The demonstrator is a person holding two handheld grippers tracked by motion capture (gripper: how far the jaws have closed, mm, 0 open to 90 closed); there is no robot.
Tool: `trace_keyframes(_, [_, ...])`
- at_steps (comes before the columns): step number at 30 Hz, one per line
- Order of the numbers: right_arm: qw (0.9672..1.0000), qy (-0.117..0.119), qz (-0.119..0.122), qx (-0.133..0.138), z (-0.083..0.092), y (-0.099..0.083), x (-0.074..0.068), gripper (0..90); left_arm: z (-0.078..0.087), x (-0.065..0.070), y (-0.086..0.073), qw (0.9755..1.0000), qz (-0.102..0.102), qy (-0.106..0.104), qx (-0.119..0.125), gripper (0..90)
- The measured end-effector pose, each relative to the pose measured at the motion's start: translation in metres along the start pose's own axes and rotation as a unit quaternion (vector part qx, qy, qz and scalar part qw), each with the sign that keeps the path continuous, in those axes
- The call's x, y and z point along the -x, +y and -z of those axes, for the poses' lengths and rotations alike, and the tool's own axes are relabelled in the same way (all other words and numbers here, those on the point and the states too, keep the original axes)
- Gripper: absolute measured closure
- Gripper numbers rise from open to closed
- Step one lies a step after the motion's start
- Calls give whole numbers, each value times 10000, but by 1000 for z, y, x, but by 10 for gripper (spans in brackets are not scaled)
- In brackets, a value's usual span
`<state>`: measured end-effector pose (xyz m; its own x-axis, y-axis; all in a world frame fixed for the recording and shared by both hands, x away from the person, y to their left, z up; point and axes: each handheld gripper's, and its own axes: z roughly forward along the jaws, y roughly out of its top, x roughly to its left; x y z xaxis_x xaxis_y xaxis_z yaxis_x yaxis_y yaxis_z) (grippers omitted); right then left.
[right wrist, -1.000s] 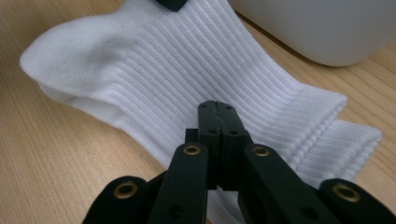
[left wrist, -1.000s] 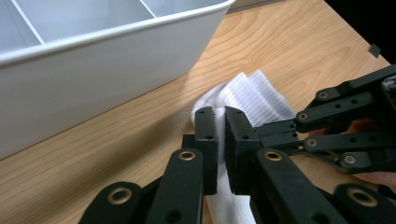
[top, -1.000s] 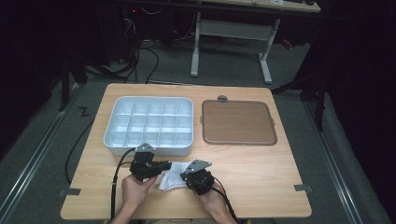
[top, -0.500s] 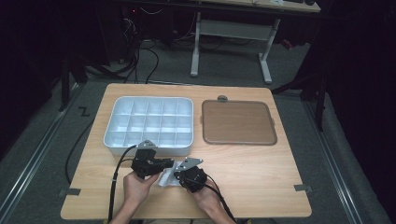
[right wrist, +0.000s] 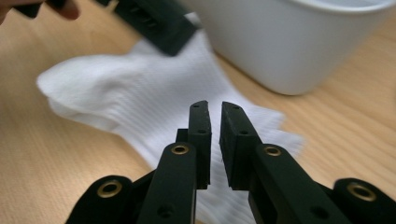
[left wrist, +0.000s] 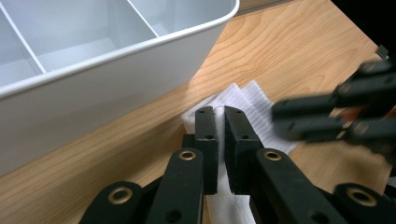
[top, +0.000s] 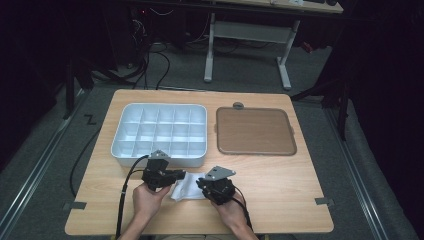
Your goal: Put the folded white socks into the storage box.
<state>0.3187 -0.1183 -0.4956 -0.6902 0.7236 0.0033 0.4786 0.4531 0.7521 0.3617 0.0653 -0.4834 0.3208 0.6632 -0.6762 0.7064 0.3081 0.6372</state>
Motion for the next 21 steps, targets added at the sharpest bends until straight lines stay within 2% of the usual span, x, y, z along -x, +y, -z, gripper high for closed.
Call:
trace_keyframes(3, [9997, -230, -127, 15, 10, -6, 12, 799, 1, 0, 0, 10000, 28, -1, 23, 852])
trace_keyframes(7, [9990, -341, -305, -12, 14, -13, 21, 775, 1, 1, 0, 10000, 27, 4, 27, 852])
trace_keyframes(10, [9986, -328, -406, -25, 12, -17, 23, 753, 1, 1, 0, 10000, 48, -1, 25, 852])
trace_keyframes(14, [9983, -304, -462, -184, 2, -20, 23, 748, 2, 3, 0, 10000, 72, -46, 33, 852])
trace_keyframes(18, [9979, -249, -427, -417, -8, -25, 24, 749, 2, 4, 0, 9999, 131, -85, 15, 852])
trace_keyframes(21, [9981, -202, -418, -397, -11, -27, 23, 755, 2, 4, 1, 9998, 147, -108, 22, 852])
